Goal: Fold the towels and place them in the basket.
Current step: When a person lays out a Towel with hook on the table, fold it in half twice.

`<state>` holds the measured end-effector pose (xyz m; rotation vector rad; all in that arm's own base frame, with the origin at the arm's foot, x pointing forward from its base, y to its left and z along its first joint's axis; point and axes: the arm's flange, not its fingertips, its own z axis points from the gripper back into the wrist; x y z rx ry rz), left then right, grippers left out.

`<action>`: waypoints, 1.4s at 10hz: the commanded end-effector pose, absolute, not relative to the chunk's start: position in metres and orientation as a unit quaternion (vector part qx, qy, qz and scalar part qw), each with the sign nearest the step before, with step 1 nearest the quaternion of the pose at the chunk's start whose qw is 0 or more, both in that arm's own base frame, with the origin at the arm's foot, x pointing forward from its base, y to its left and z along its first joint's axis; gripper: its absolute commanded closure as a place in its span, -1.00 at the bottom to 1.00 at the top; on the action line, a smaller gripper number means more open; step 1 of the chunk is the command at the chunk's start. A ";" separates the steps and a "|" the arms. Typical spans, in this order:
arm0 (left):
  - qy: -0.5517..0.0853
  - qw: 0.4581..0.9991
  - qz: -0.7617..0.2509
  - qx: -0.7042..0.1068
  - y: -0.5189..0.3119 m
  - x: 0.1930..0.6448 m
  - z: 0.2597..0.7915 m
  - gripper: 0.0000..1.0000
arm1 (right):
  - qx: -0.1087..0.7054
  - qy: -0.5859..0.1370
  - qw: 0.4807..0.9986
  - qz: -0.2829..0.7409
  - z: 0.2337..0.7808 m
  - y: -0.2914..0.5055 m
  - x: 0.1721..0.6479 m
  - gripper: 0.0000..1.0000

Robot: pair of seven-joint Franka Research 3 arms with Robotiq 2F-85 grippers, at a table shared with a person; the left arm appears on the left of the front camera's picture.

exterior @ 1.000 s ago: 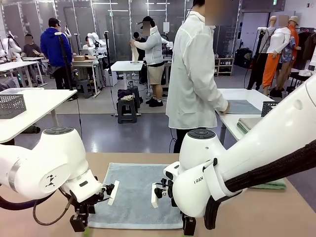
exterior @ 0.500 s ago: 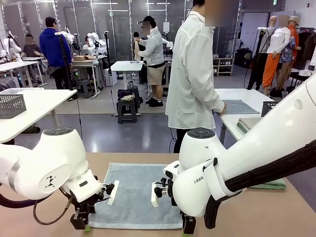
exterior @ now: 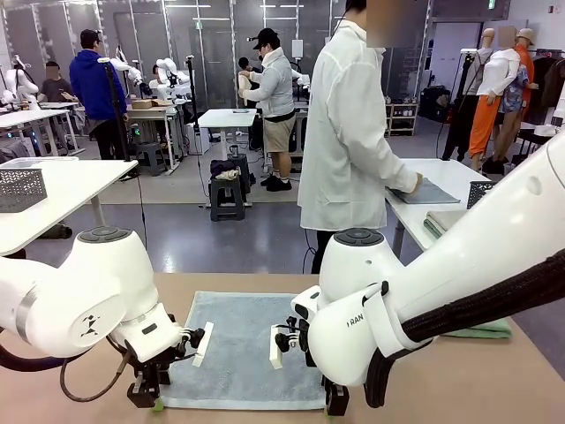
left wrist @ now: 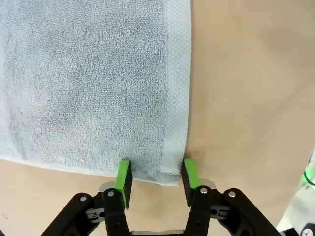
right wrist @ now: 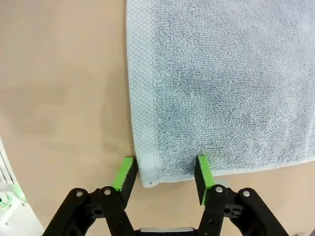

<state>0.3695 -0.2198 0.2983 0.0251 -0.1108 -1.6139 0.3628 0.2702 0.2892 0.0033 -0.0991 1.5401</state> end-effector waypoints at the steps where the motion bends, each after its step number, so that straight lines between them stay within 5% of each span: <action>1: -0.052 0.689 -0.723 0.008 -0.224 0.375 0.295 -0.08 | -0.005 -0.034 0.722 0.691 0.286 0.274 0.366 -0.24; 3: -0.050 0.689 -0.723 0.004 -0.225 0.376 0.296 -0.08 | -0.003 -0.031 0.719 0.694 0.285 0.275 0.366 -0.24; 4: -0.049 0.686 -0.726 0.011 -0.225 0.376 0.296 0.28 | -0.006 -0.031 0.717 0.696 0.284 0.276 0.367 0.16; 5: -0.047 0.688 -0.724 0.004 -0.226 0.376 0.297 0.27 | -0.006 -0.031 0.720 0.693 0.284 0.276 0.368 0.02; 10: -0.041 0.686 -0.726 0.005 -0.229 0.379 0.300 0.27 | -0.010 -0.026 0.711 0.703 0.286 0.277 0.369 0.11; 11: -0.039 0.687 -0.726 0.008 -0.230 0.380 0.301 0.66 | -0.010 -0.026 0.711 0.703 0.287 0.277 0.369 0.41; 12: -0.040 0.687 -0.726 0.009 -0.229 0.380 0.302 0.66 | -0.010 -0.026 0.711 0.702 0.288 0.277 0.369 0.51; 13: -0.040 0.687 -0.726 0.010 -0.229 0.380 0.304 1.00 | -0.009 -0.025 0.712 0.701 0.291 0.277 0.369 0.81; 14: -0.039 0.687 -0.726 0.012 -0.229 0.380 0.306 0.77 | -0.012 -0.019 0.712 0.702 0.292 0.277 0.369 0.91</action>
